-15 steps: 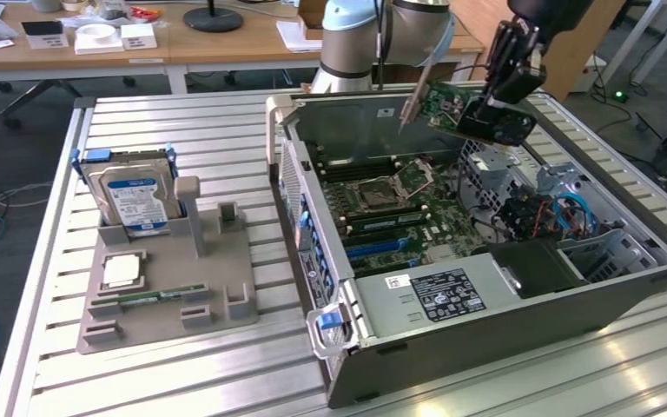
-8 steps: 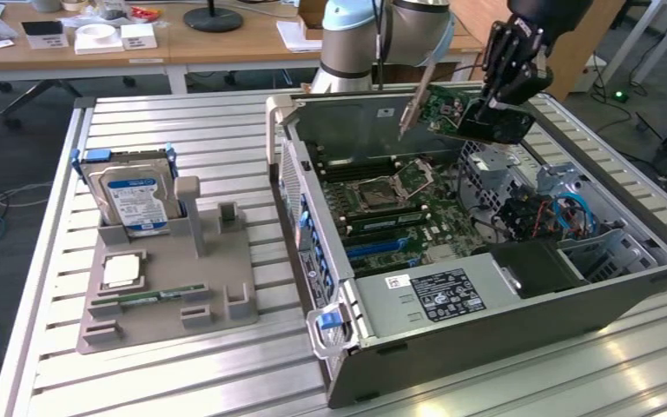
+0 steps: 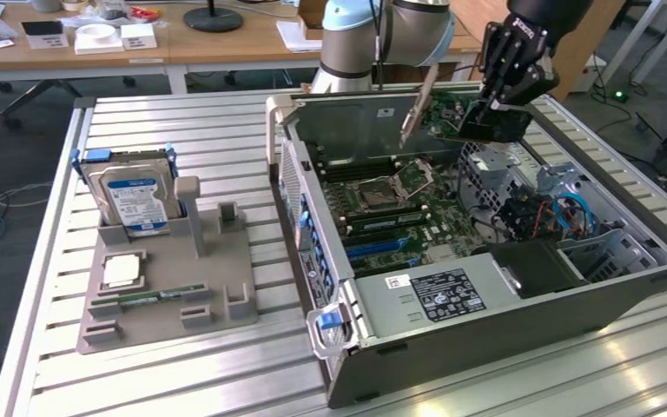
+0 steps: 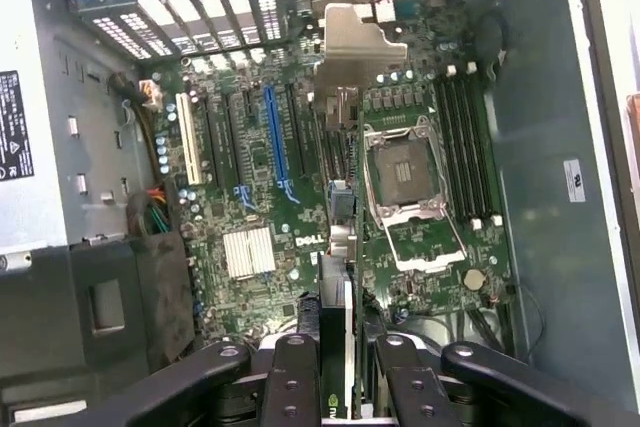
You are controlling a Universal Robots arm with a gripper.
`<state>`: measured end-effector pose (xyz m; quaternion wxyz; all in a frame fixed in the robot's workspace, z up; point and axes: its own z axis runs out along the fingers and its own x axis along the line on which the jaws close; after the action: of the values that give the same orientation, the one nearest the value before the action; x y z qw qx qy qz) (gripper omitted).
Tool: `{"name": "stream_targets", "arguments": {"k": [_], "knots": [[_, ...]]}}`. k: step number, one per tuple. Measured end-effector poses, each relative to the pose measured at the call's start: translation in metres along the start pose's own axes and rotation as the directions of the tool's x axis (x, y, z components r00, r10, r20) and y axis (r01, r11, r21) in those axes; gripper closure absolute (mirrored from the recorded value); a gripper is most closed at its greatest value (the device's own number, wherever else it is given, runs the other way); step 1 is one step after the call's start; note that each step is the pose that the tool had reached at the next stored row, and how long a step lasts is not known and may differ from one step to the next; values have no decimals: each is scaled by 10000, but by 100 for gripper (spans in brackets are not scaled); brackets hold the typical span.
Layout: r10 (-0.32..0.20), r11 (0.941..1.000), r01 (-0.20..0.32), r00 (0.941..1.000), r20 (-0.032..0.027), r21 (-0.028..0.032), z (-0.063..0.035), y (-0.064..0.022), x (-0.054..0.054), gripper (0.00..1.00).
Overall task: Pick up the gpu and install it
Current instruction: 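Insert the gpu into the slot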
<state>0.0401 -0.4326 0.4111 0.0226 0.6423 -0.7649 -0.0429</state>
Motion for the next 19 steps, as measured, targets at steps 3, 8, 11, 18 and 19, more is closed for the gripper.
{"name": "stream_targets", "arguments": {"k": [3,8,11,18,19], "knots": [[-161,9999,161,9999,-1,63,7,-1,-1,74],[-466,9984,465,9989,7,331,19,-1,-1,74],[-677,9965,676,9977,9,502,26,-2,0,74],[-981,9927,978,9952,1,703,33,-1,0,74],[-982,9927,979,9952,1,702,33,4,1,74]]}}
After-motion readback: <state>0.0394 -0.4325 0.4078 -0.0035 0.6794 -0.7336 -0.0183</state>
